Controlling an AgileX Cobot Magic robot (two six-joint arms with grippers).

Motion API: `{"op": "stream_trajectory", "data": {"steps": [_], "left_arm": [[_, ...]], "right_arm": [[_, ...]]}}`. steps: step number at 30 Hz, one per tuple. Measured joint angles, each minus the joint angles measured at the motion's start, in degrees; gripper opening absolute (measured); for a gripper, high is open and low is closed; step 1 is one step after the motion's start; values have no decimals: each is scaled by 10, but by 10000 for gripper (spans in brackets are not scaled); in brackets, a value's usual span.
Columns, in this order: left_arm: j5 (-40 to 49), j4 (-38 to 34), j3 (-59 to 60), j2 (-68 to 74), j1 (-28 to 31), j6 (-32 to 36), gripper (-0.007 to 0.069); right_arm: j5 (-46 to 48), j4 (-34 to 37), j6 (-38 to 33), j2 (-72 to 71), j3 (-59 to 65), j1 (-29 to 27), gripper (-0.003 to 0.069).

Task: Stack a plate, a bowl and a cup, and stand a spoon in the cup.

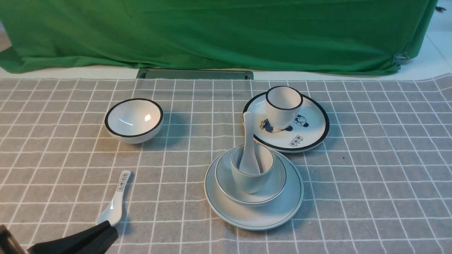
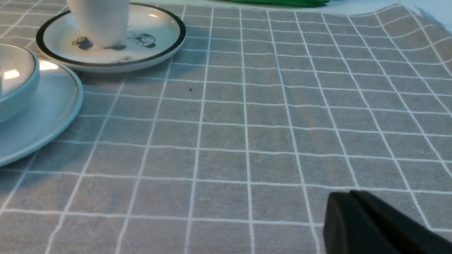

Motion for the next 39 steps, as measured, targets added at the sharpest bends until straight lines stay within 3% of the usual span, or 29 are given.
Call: {"op": "stream_trajectory", "data": {"steps": [25, 28, 29, 33, 37, 39], "left_arm": [[-1, 0, 0, 0, 13, -1, 12], [-13, -5, 0, -11, 92, -4, 12], [-10, -7, 0, -40, 169, -26, 12], [32, -10, 0, -104, 294, -78, 12], [135, -13, 0, -171, 375, -98, 12], [240, -16, 0, -190, 409, -105, 12]], "right_arm": [[1, 0, -3, 0, 0, 0, 67], [0, 0, -3, 0, 0, 0, 69], [0, 0, -3, 0, 0, 0, 69], [0, 0, -3, 0, 0, 0, 70], [0, 1, -3, 0, 0, 0, 70], [-2, 1, -3, 0, 0, 0, 76]]}}
